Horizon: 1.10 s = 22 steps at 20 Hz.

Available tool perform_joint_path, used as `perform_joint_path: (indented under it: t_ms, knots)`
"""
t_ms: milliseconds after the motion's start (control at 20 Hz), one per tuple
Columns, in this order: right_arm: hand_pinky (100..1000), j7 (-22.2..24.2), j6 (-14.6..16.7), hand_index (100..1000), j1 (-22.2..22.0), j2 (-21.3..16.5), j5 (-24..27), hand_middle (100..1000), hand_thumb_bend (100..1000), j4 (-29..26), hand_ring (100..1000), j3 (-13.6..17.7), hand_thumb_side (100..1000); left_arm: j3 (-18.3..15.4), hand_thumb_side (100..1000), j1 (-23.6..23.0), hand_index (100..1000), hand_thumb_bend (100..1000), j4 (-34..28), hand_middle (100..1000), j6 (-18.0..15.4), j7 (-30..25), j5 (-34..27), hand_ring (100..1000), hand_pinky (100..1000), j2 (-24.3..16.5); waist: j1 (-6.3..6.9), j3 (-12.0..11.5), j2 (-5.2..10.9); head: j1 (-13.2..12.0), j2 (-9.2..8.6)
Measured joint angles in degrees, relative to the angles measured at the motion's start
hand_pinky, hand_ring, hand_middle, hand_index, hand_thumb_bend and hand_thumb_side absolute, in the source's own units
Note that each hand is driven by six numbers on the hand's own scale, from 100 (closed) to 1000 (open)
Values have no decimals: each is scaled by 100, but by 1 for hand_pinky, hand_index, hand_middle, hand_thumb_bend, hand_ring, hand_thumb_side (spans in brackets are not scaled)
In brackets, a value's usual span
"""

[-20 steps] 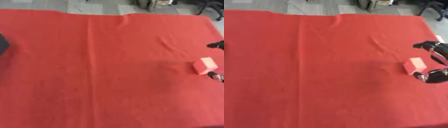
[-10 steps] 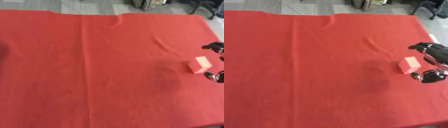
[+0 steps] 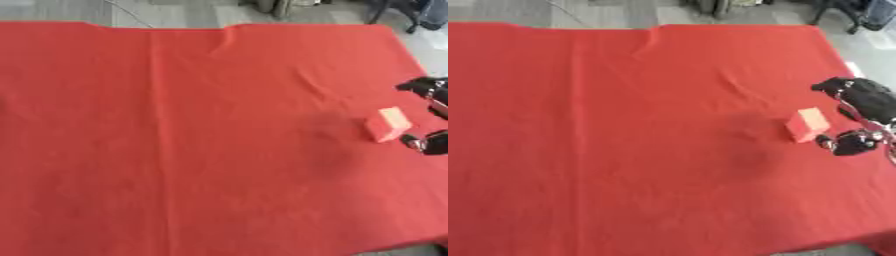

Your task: Pick up the objects with one hand, pass them to the other hand, and then place them into the box on the other side of the table.

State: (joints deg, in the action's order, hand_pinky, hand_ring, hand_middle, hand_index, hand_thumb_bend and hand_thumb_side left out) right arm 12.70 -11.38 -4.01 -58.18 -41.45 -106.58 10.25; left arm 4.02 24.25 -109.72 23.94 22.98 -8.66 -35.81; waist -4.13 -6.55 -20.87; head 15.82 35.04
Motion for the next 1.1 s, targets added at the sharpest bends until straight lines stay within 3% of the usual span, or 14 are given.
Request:
perform_joint_path:
  t_ms: [1100]
  knots:
    - [998, -47, -1, 938, 200, 67, -423, 888, 378, 633, 865, -46, 100, 3, 853, 1, 785, 100, -137, 755, 9, -11, -15, 651, 658, 44, -4, -172, -142, 149, -51]
